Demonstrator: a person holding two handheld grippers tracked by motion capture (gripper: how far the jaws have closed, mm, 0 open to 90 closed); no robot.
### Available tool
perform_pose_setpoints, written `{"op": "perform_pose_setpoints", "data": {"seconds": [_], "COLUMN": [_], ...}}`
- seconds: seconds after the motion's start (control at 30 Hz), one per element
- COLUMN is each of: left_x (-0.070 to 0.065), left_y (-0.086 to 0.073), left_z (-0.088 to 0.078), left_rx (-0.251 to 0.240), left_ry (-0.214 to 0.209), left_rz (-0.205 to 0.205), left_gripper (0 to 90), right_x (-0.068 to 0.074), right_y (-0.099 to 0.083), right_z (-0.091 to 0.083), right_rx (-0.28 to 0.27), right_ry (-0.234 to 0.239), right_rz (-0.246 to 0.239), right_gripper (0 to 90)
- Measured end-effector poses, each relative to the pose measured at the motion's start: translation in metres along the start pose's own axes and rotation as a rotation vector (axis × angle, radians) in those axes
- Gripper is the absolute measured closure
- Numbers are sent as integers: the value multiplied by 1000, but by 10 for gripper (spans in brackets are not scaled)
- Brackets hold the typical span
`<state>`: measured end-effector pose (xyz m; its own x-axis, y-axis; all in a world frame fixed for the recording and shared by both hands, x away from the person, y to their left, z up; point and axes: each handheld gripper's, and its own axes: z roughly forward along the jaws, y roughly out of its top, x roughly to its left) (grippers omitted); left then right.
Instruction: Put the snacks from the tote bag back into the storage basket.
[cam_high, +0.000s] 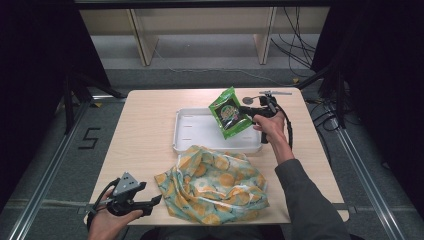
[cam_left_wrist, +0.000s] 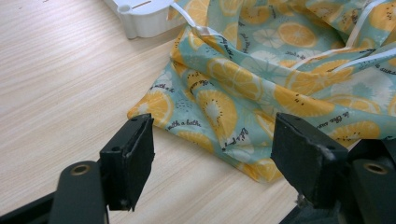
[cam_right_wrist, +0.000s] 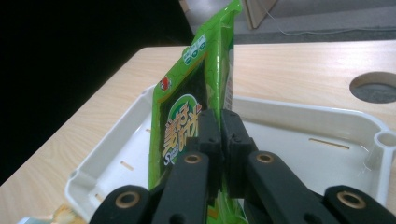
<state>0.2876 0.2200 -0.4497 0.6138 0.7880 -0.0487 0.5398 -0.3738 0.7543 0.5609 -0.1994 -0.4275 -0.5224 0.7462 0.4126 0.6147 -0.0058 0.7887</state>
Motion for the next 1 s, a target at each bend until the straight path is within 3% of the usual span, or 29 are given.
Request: {"op": "perform_pose_setpoints", "data": {"seconds": [0.1,0.13,0.23,0.3,0.33,0.4,0.47,0.5,0.53,0.63,0.73,0.77,0.87,0.93,1.0], "left_x": [-1,-1,-1,-1,-1,0,-2,-2,-2,-1,-1,0,-2,-2,-3], "left_y": [0,0,0,0,0,0,0,-1,-1,-1,-1,-1,-2,-2,-2], "left_z": [0,0,0,0,0,-1,0,0,0,0,-2,-1,0,0,0], "left_rx": [5,7,9,5,3,1,-8,-6,-5,1,6,-2,-7,-6,-15], "left_ry": [5,5,10,4,4,5,1,7,6,2,5,4,-5,1,-7], "left_rz": [5,4,11,-5,-10,4,-28,-26,-26,-14,-8,7,-26,-16,-32], "left_gripper": [292,292,292,292,292,292,292,292,292,292,292,292,291,291,291], "right_x": [-3,-2,-5,-3,-6,-3,-6,-5,-7,-5,-10,-6,-11,-10,-10], "right_y": [-2,-3,-3,-4,-4,-6,-7,-8,-8,-10,-12,-12,-14,-15,-16], "right_z": [5,9,13,16,18,21,25,27,30,35,41,41,45,47,48], "right_rx": [-3,-2,-16,-16,-19,-9,-16,-12,-13,-3,-10,-1,-6,-1,0], "right_ry": [-15,-20,-28,-34,-45,-50,-56,-60,-66,-69,-81,-77,-98,-98,-105], "right_rz": [-3,39,24,58,29,76,65,79,58,110,82,117,85,112,102], "right_gripper": [891,890,891,890,890,890,890,890,890,890,890,890,890,890,889]}}
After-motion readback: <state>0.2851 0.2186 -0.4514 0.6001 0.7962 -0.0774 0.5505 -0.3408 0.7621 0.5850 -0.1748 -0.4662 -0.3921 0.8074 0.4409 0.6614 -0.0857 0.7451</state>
